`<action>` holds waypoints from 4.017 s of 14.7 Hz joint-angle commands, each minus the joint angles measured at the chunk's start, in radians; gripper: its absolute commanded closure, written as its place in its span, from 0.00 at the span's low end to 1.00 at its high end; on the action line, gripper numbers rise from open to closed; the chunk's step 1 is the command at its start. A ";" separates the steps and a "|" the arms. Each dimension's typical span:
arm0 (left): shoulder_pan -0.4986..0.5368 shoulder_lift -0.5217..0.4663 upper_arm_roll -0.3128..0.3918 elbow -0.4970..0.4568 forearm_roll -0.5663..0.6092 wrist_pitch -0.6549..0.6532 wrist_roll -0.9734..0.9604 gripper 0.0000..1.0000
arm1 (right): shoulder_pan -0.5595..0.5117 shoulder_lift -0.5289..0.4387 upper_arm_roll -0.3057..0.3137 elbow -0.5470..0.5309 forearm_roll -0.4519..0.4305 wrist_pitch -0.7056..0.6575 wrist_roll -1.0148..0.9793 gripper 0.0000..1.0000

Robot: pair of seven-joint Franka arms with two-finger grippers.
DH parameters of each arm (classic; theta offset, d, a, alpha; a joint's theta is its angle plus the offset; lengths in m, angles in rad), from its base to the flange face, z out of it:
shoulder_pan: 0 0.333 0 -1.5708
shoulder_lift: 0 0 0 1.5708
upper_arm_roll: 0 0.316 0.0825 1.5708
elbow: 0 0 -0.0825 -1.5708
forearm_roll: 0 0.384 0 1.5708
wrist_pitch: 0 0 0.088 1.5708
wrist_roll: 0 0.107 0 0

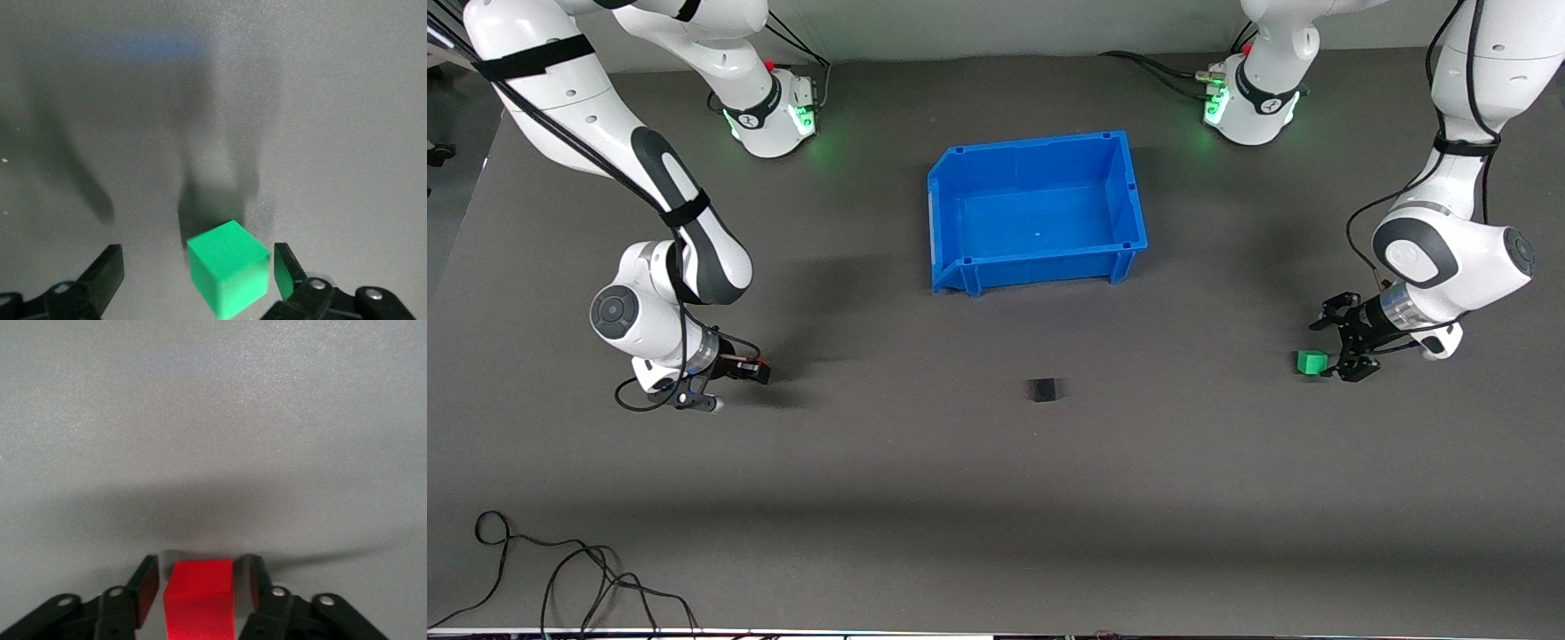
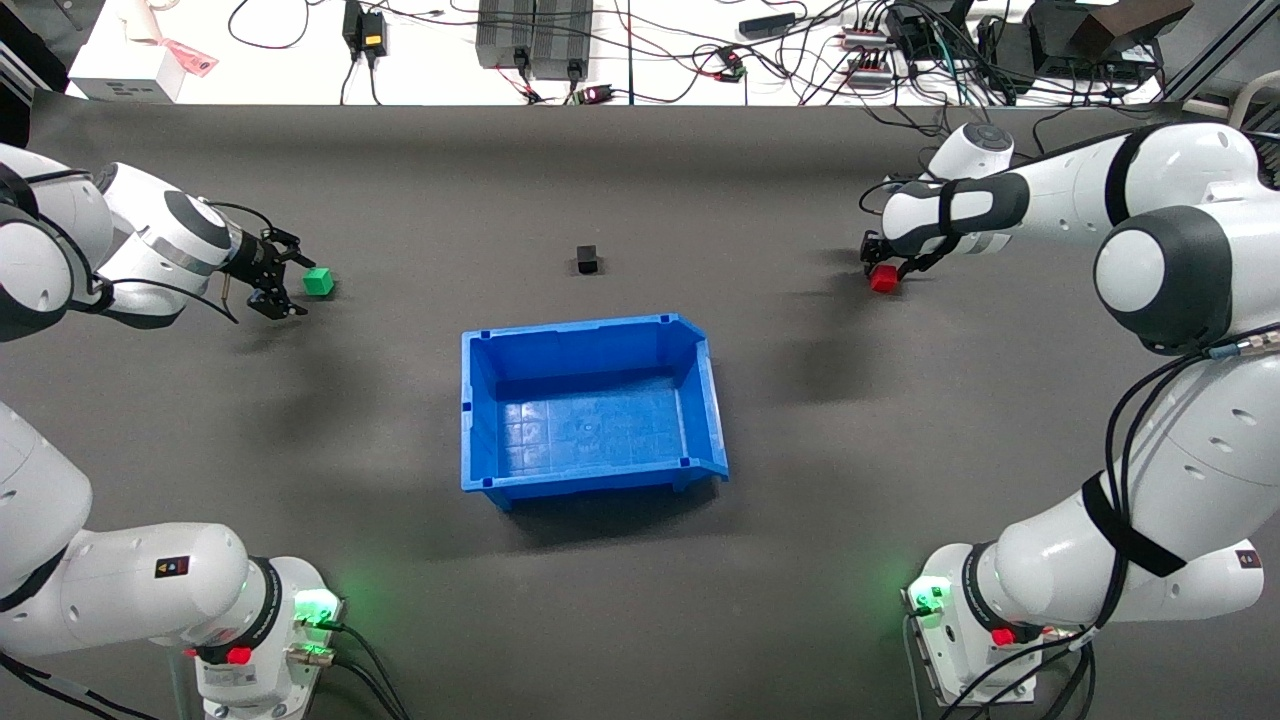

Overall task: Attach green and red cubes to black cube
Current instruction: 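Lower both grippers and close them on the green and red cubes, then carry the green cube and red cube toward the black cube, then press the red and green cubes against the black cube's sides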

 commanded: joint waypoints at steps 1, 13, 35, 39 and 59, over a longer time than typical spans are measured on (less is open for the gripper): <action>-0.012 0.011 0.003 0.015 -0.026 0.009 0.023 0.00 | 0.001 0.005 -0.002 -0.005 -0.019 0.028 -0.007 0.46; -0.013 0.013 0.002 0.019 -0.042 0.009 0.021 0.80 | 0.100 -0.016 -0.001 -0.003 -0.018 0.032 0.333 1.00; -0.424 0.017 0.006 0.243 0.061 -0.026 -0.650 0.88 | 0.580 0.465 0.012 0.863 -0.010 -0.342 1.919 1.00; -0.556 0.112 0.014 0.339 0.076 -0.006 -0.825 0.88 | 0.642 0.522 0.007 0.928 -0.019 -0.350 2.041 1.00; -0.698 0.330 0.008 0.565 0.211 0.009 -1.079 0.88 | 0.677 0.607 -0.001 1.037 -0.022 -0.350 2.130 1.00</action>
